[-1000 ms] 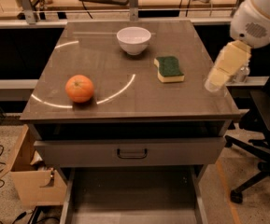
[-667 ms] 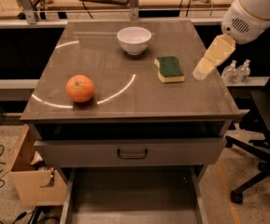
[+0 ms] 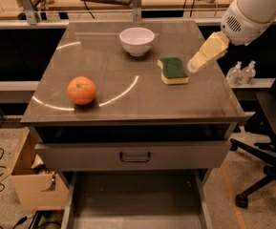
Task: Place sponge into middle drawer
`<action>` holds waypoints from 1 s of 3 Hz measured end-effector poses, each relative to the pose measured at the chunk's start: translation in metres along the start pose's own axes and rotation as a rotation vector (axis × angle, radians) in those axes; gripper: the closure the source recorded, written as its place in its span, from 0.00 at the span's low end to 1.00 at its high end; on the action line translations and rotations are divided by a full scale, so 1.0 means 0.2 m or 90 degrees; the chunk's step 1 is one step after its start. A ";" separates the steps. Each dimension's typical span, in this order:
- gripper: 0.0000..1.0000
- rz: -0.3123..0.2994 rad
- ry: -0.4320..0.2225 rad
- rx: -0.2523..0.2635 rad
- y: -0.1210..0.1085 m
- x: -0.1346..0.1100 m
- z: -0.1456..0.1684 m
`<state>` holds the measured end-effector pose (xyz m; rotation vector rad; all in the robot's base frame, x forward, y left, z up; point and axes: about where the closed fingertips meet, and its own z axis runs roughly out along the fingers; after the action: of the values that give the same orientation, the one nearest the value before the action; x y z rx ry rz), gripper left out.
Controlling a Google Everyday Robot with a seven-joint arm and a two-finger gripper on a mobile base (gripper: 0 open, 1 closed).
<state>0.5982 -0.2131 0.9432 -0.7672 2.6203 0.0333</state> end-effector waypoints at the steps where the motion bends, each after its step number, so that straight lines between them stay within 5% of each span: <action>1: 0.00 0.000 0.000 0.000 0.00 0.00 0.00; 3: 0.00 0.043 0.046 -0.030 0.07 -0.16 0.23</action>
Offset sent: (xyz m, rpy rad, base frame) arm 0.0406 0.0400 -0.0377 0.0056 0.0996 -0.0457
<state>0.6330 -0.1785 0.9116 -0.7080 2.7216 0.0884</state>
